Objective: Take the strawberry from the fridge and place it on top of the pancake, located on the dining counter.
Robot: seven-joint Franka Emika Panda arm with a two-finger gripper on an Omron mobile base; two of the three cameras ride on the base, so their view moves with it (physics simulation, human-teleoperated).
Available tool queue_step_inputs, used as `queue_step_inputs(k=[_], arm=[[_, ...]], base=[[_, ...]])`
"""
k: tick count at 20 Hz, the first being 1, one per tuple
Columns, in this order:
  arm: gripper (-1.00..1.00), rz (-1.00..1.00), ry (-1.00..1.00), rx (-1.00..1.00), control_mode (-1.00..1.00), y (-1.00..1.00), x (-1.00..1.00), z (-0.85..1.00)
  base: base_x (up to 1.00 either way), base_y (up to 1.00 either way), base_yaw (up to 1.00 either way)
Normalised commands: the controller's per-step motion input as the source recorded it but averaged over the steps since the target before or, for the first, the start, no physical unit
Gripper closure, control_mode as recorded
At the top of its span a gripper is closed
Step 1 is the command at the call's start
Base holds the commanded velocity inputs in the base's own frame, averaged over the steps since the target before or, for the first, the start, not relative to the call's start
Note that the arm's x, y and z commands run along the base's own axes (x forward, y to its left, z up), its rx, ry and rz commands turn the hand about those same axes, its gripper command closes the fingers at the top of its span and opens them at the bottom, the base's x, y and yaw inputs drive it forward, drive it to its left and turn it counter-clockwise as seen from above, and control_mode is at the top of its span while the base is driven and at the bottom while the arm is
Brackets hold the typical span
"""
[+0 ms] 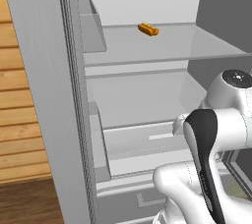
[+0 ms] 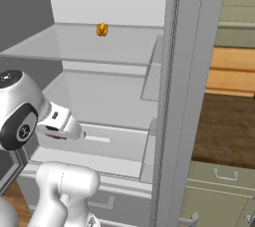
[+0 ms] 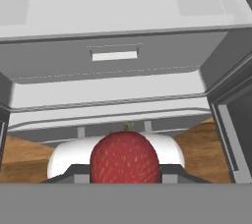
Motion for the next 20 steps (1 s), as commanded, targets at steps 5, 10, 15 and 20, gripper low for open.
queue_step_inputs(k=[5,10,15,20], arm=[[1.00,-0.02,-0.03,0.04,-1.00,0.00,0.00,-0.13],[1.00,0.00,-0.02,0.01,-1.00,0.00,0.00,-0.02],[1.00,0.00,0.00,0.00,1.00,0.00,0.00,0.00],[1.00,0.00,0.00,0.00,1.00,0.00,0.00,0.00]], base=[[0.00,0.00,0.00],[0.00,0.00,0.00],[-0.32,0.00,0.00],[-0.67,0.00,0.03]])
